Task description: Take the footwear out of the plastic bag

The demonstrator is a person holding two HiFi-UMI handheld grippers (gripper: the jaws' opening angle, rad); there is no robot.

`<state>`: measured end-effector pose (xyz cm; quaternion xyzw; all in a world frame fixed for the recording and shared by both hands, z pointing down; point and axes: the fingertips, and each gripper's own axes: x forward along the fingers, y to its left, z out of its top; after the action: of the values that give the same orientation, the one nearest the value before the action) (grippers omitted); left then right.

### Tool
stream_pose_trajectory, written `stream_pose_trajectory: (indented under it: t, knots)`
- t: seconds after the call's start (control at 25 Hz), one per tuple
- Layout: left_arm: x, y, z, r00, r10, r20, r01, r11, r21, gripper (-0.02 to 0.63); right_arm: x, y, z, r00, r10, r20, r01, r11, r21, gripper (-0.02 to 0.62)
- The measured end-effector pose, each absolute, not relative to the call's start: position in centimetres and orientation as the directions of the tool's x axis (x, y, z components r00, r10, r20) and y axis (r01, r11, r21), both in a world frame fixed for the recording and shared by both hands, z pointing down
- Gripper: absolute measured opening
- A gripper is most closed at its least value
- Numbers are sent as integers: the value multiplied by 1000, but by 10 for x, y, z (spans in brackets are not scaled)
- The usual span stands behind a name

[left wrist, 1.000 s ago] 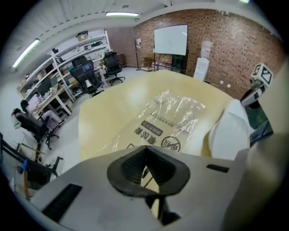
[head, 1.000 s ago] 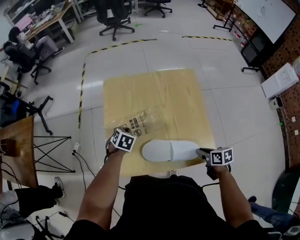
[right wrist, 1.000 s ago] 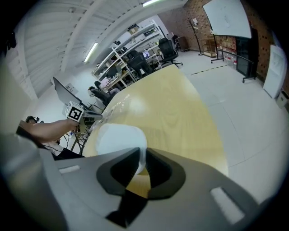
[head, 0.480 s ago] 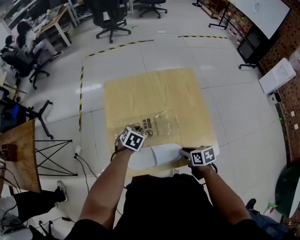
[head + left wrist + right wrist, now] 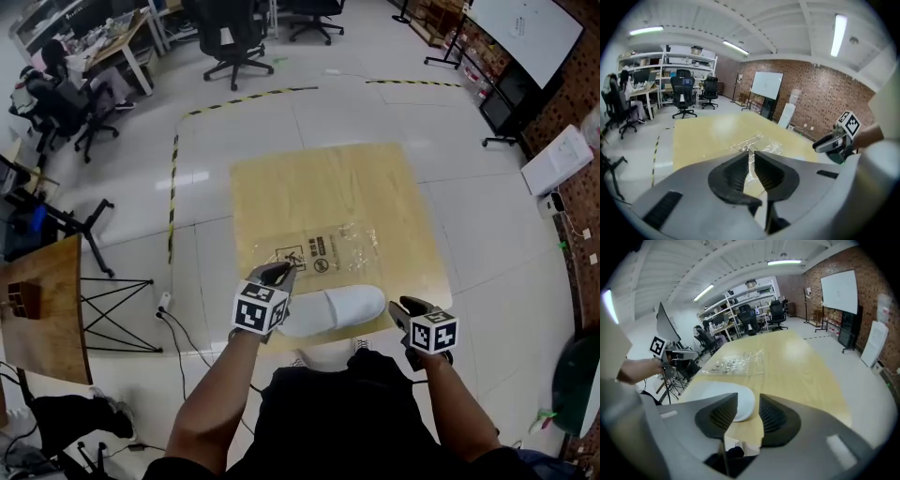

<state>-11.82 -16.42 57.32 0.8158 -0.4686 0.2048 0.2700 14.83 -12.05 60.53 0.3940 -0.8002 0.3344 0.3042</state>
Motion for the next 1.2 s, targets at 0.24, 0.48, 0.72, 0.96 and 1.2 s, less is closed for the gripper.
stream_pose_trajectory:
  t: [0.24, 0.48, 0.72, 0.96, 1.2]
  knots:
    - [-100, -95, 548, 556, -689, 465, -829, -416, 375, 6, 100, -87, 556, -662, -452, 597, -737, 536, -411, 2]
    - [-95, -40, 489, 540, -765, 350, -830, -415, 373, 6, 54, -56, 492, -775, -365, 516, -589, 714, -378, 2]
    - [-70, -3, 458, 425, -853, 303, -894, -342, 290, 6, 77, -16, 460, -834, -292, 468, -465, 829, -310, 2]
    - [-31, 72, 444, 278, -902, 330, -933, -172, 316, 6, 131, 32, 460, -866, -239, 439, -406, 849, -338, 2]
    - [6, 139, 412, 248, -911, 329, -947, -156, 280, 6, 164, 67, 451, -880, -228, 417, -385, 855, -346, 2]
